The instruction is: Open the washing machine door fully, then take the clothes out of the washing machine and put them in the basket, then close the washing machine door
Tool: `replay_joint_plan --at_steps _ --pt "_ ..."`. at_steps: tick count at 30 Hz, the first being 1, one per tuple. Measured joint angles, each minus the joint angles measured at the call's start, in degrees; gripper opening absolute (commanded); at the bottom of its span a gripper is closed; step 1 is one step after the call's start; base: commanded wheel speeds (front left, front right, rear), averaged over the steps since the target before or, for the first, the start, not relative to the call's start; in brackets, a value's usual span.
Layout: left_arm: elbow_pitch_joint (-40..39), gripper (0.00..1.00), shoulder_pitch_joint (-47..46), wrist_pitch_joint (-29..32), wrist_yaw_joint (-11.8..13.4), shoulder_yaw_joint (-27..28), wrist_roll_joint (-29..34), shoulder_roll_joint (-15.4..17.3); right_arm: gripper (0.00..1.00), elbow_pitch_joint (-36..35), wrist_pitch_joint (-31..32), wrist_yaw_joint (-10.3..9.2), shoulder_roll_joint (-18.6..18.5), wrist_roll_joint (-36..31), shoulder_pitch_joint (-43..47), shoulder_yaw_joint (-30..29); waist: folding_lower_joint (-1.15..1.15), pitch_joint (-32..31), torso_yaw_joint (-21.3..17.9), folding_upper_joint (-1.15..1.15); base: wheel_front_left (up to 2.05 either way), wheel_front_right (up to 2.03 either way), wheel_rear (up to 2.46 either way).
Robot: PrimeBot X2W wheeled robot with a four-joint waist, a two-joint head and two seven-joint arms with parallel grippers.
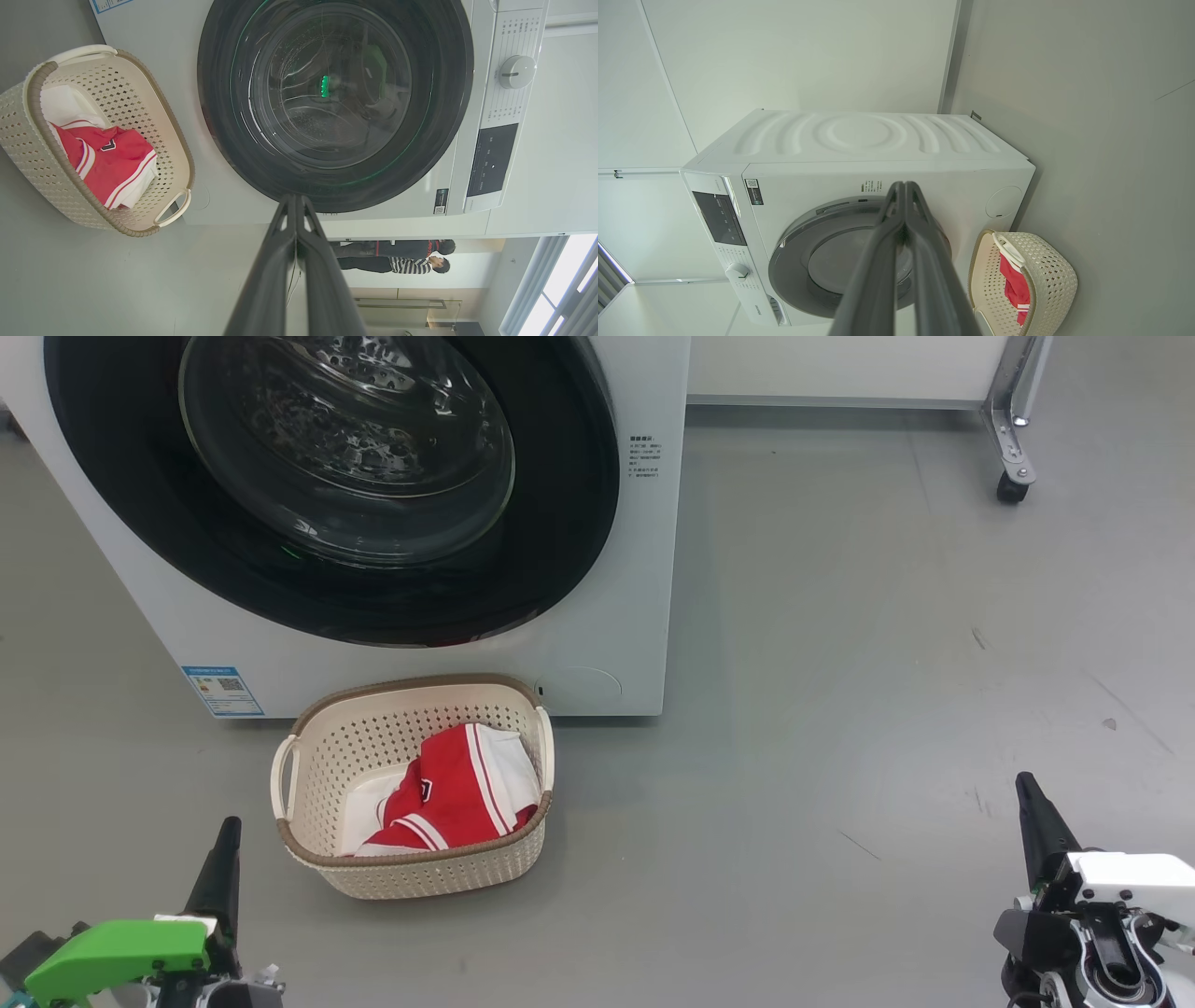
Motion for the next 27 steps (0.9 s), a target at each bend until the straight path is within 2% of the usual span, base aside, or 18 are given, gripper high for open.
replay_joint_plan --at_steps 27 --pt "-0.18 0.0 0.0 -0.01 0.0 -0.07 0.0 0.0 0.0 0.0 0.0 0.0 0.0 0.0 -0.17 -0.07 0.0 0.01 0.0 0.0 0.0 0.0 0.0"
